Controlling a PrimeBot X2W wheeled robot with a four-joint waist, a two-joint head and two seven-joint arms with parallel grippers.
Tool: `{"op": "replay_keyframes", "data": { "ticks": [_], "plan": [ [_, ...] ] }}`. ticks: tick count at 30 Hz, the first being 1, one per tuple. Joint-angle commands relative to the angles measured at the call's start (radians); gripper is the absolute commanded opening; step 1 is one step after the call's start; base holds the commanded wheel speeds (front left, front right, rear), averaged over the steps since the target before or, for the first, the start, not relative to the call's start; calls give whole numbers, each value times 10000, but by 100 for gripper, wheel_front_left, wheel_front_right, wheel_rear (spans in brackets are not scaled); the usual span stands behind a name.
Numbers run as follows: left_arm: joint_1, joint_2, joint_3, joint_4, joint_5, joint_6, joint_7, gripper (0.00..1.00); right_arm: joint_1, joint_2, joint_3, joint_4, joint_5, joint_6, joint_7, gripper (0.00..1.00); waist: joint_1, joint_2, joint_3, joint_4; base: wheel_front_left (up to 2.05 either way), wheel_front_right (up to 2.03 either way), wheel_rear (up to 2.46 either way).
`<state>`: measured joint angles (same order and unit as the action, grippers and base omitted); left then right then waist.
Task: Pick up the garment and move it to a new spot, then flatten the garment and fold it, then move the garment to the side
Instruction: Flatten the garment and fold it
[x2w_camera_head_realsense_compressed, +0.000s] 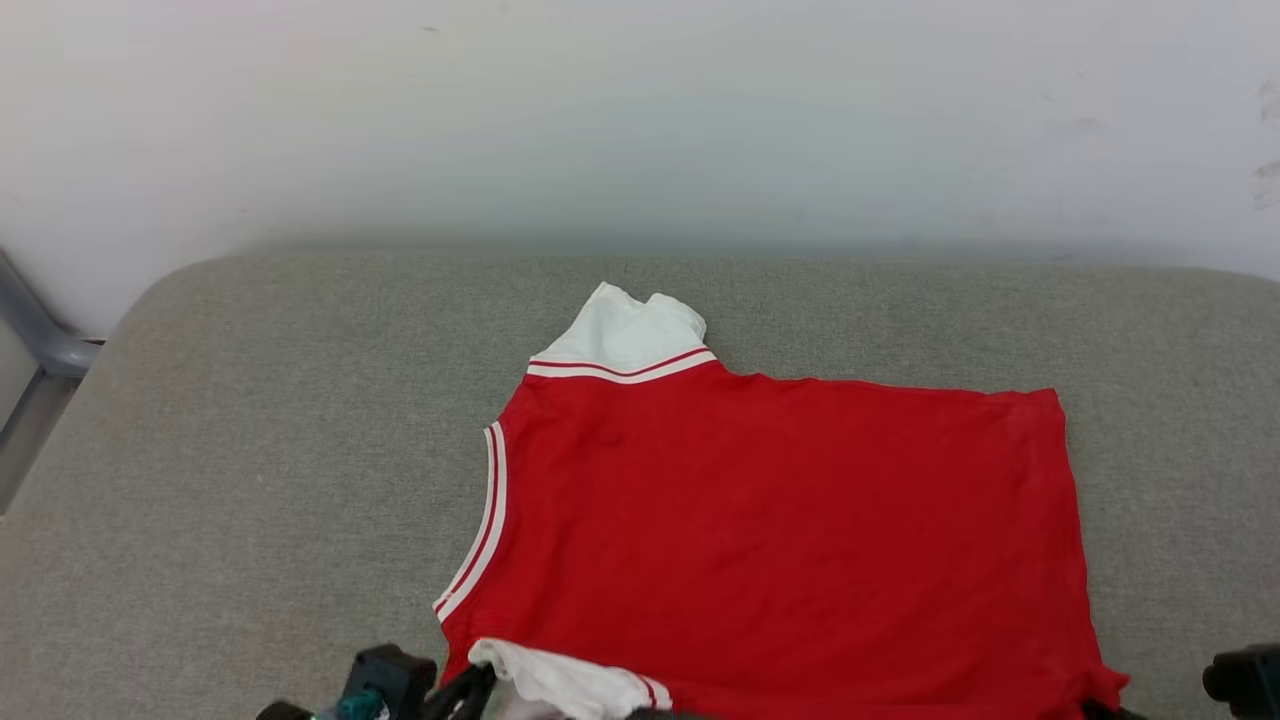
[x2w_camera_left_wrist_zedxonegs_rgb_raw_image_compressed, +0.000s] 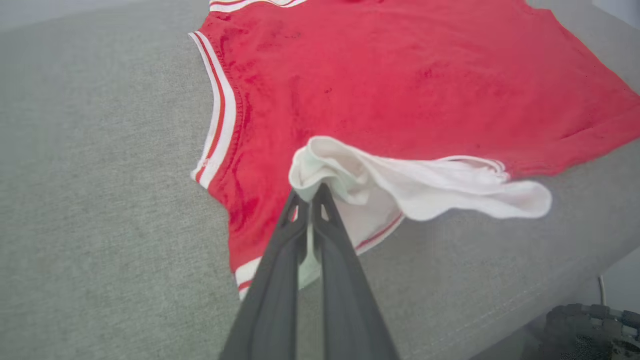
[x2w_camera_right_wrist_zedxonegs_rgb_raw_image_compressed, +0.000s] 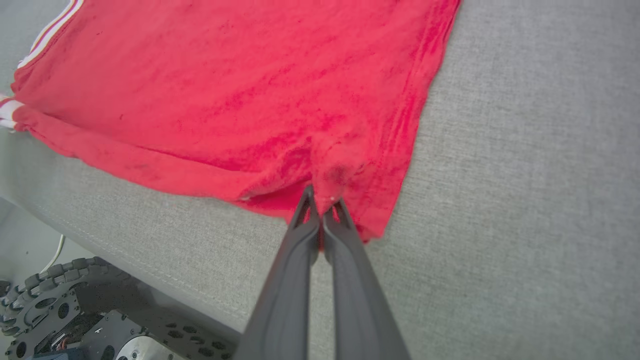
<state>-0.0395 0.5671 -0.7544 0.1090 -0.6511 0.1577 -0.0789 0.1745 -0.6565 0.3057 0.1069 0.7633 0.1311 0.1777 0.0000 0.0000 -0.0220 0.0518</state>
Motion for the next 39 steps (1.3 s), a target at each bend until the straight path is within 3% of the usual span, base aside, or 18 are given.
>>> {"op": "replay_keyframes", "data": {
  "ticks": [1, 11, 24, 30, 39],
  "plan": [
    [-440, 25, 97, 166, 24, -159, 27, 0, -221, 116, -126, -106, -91, -8, 66, 0, 0, 0, 74, -28, 0, 0, 0],
    [-2531, -112, 133, 1302, 366, -1018, 148, 0, -1467, 222, -165, -41, -75, -8, 347, 0, 0, 0, 935, -314, 0, 0, 0],
    [-4640, -567, 5, 3534, 680, -1993, 16, 0, -3548, 41, 609, 982, 76, -8, 241, 0, 0, 0, 1886, -509, 0, 0, 0],
    [-5365, -1031, -223, 5342, 681, -2447, -296, 0, -4790, 268, 1231, 2104, 274, -8, 75, 0, 0, 0, 2474, -611, 0, 0, 0],
    [-5592, -1626, -629, 7120, 612, -2709, -725, 0, -5622, 494, 2116, 3702, 115, -10, -342, 0, 0, 0, 2633, -556, 0, 0, 0]
  ]
}}
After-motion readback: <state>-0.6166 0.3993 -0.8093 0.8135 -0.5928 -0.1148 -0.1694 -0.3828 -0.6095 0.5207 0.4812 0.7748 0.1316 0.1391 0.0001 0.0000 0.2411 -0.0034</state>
